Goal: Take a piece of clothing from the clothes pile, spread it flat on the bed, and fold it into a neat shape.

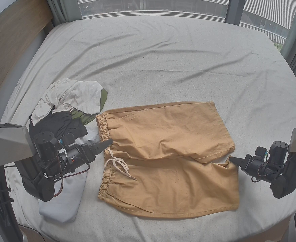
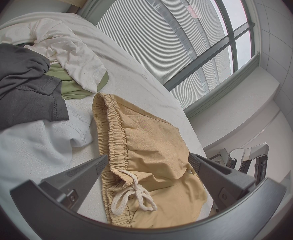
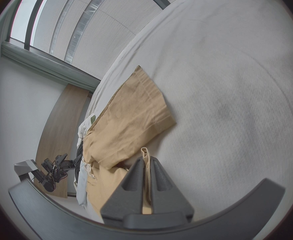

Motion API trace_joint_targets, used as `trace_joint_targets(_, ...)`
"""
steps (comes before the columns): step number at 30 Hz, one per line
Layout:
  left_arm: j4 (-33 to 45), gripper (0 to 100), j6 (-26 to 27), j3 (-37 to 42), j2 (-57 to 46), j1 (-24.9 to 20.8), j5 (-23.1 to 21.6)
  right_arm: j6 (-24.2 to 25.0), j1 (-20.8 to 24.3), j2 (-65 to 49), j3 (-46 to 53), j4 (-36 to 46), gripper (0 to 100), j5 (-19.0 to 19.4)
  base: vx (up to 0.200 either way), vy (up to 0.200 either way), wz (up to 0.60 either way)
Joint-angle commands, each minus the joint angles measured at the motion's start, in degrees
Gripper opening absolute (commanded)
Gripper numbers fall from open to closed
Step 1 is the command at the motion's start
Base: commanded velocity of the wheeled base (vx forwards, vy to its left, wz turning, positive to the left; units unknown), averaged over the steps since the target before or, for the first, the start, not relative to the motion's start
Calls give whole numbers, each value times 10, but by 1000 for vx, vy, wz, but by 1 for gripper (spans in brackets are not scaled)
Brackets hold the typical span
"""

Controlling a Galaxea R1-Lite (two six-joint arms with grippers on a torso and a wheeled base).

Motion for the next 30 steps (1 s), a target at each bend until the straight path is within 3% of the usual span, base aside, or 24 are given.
trace_joint_targets(1, 0, 100, 0, 2, 1, 0, 1, -1, -15, 2, -10, 0, 0, -3, 0, 0, 0)
trace_joint_targets(30, 0, 100, 0, 10, 6, -2, 0, -1, -30, 21, -47, 0, 0, -16, 0, 0, 0)
